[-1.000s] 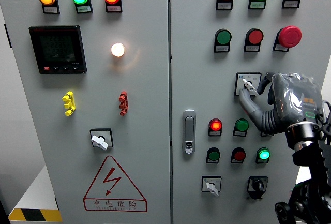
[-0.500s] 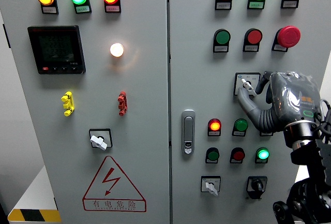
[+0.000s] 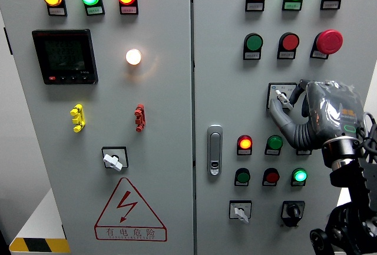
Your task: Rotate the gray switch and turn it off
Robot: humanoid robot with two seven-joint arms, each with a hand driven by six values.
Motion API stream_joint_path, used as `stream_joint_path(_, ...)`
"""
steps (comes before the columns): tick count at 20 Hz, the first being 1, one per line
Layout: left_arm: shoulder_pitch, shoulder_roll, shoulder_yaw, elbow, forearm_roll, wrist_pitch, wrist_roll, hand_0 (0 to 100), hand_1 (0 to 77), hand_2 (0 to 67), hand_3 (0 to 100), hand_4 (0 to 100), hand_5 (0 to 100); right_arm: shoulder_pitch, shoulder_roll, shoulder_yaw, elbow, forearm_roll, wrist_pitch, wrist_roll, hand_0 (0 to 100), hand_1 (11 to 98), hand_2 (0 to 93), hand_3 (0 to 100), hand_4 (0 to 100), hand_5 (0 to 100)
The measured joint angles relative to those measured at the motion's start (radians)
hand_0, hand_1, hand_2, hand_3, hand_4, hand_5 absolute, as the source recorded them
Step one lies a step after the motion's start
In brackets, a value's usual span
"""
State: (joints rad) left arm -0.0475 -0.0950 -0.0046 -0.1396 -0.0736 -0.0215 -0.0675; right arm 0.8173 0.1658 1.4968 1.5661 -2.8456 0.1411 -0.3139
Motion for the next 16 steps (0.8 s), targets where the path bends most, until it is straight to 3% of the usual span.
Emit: stream_joint_path(16, 0.0, 0.0, 0.0, 0.0, 0.0, 0.0, 0.0, 0, 0.0, 13.2, 18, 10, 12, 0.003, -0.0001, -0.001, -0.001, 0.0, 0.001, -0.006, 61, 30.4, 67.0, 90, 97, 95)
